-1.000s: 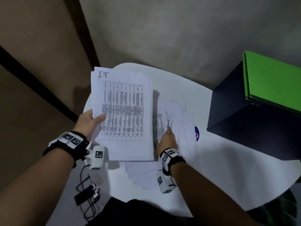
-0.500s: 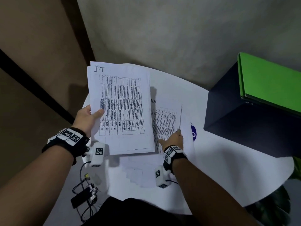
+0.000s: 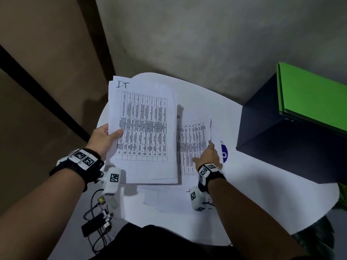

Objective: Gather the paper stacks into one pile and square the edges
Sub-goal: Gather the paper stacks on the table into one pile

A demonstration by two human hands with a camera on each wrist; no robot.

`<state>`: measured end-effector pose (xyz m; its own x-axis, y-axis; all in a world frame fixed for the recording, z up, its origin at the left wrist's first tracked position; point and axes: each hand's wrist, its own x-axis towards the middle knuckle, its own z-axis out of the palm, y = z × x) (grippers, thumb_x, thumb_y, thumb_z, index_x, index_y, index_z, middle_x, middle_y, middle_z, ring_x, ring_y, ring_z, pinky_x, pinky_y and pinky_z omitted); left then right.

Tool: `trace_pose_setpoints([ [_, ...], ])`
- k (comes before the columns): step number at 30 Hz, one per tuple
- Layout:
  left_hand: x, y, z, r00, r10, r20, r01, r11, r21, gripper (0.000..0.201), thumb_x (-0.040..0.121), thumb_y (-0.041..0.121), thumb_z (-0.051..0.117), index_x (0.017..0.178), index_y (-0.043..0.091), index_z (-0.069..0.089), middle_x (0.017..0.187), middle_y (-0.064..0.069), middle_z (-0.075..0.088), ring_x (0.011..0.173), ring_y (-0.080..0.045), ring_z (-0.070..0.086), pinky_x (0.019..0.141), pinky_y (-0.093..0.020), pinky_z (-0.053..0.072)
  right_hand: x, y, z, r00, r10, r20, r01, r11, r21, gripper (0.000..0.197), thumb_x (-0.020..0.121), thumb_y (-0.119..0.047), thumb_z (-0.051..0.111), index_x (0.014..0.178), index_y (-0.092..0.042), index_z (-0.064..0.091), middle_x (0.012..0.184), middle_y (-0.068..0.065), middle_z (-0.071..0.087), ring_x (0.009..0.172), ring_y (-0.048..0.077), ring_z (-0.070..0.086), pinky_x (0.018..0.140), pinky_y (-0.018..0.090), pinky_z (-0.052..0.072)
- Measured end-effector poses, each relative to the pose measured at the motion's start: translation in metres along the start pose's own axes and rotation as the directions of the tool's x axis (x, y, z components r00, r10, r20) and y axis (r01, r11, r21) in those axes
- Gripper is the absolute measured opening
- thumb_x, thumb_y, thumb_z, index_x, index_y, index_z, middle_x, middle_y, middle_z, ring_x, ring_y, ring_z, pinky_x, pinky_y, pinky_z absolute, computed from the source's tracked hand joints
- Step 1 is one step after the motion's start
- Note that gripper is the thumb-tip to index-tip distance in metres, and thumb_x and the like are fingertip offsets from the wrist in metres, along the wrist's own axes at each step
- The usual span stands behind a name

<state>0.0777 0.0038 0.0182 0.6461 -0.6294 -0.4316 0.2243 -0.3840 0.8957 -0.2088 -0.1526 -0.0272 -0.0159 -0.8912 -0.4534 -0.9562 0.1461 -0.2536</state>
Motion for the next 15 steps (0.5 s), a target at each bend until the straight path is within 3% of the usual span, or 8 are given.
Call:
trace_pose_setpoints([
  [4, -0.005, -0.006, 0.003, 1.0, 0.006, 0.008, -0.006, 0.999, 0.051, 0.019, 0.096, 0.011, 0.064, 0.115, 0.007, 0.064, 0.099, 0.001, 0.07, 0.087, -0.008, 0.064, 0.071, -0.019, 0.045, -0.006, 0.007, -0.008, 0.996, 0.05, 0.067, -0.067, 0.957, 0.284, 0.071, 0.085, -0.025, 0.074, 0.143, -0.002, 0.039, 0.132, 0.017, 0.06, 0.111, 0.033, 0.061, 0.089, 0.033, 0.05],
  [7, -0.007, -0.012, 0.001, 1.0, -0.007, 0.014, 0.005, 0.99, 0.138, 0.019, 0.095, 0.014, 0.066, 0.112, 0.005, 0.065, 0.098, 0.0, 0.07, 0.088, -0.01, 0.063, 0.072, -0.022, 0.044, -0.017, 0.009, -0.031, 0.998, 0.022, 0.058, -0.044, 0.908, 0.417, 0.062, 0.09, -0.017, 0.067, 0.143, -0.002, 0.04, 0.127, 0.012, 0.056, 0.116, 0.033, 0.058, 0.086, 0.029, 0.044],
  [9, -0.005, -0.021, 0.0, 0.999, -0.032, 0.009, 0.029, 0.973, 0.23, 0.016, 0.095, 0.019, 0.067, 0.105, 0.007, 0.066, 0.098, -0.002, 0.071, 0.089, -0.016, 0.064, 0.075, -0.028, 0.046, -0.025, 0.009, -0.055, 0.998, -0.043, -0.051, 0.062, 0.876, 0.478, 0.05, 0.091, -0.013, 0.064, 0.136, -0.003, 0.045, 0.115, 0.005, 0.053, 0.113, 0.029, 0.059, 0.088, 0.03, 0.046],
  [11, -0.004, -0.028, 0.002, 0.998, -0.066, -0.008, 0.064, 0.939, 0.337, 0.022, 0.093, 0.025, 0.069, 0.102, 0.005, 0.065, 0.106, -0.012, 0.07, 0.097, -0.028, 0.063, 0.085, -0.035, 0.047, -0.036, 0.009, -0.088, 0.973, -0.11, -0.202, 0.197, 0.852, 0.485, 0.041, 0.09, -0.01, 0.062, 0.13, -0.009, 0.052, 0.116, 0.0, 0.058, 0.106, 0.022, 0.061, 0.094, 0.036, 0.051],
  [13, -0.001, -0.039, 0.008, 0.992, -0.118, -0.043, 0.126, 0.916, 0.38, 0.044, 0.09, 0.031, 0.071, 0.115, -0.004, 0.06, 0.124, -0.024, 0.064, 0.113, -0.038, 0.06, 0.099, -0.046, 0.048, -0.046, 0.007, -0.123, 0.913, -0.168, -0.371, 0.334, 0.829, 0.448, 0.026, 0.087, -0.006, 0.062, 0.111, -0.016, 0.06, 0.099, 0.001, 0.067, 0.089, 0.022, 0.065, 0.085, 0.033, 0.055],
  [15, -0.001, -0.042, 0.019, 0.99, -0.123, -0.064, 0.139, 0.89, 0.435, 0.055, 0.092, 0.03, 0.069, 0.125, -0.01, 0.053, 0.134, -0.031, 0.055, 0.124, -0.043, 0.054, 0.105, -0.052, 0.044, -0.053, 0.003, -0.156, 0.85, -0.183, -0.494, 0.423, 0.796, 0.434, 0.024, 0.083, -0.006, 0.065, 0.097, -0.025, 0.06, 0.088, 0.0, 0.069, 0.079, 0.021, 0.067, 0.077, 0.03, 0.055],
])
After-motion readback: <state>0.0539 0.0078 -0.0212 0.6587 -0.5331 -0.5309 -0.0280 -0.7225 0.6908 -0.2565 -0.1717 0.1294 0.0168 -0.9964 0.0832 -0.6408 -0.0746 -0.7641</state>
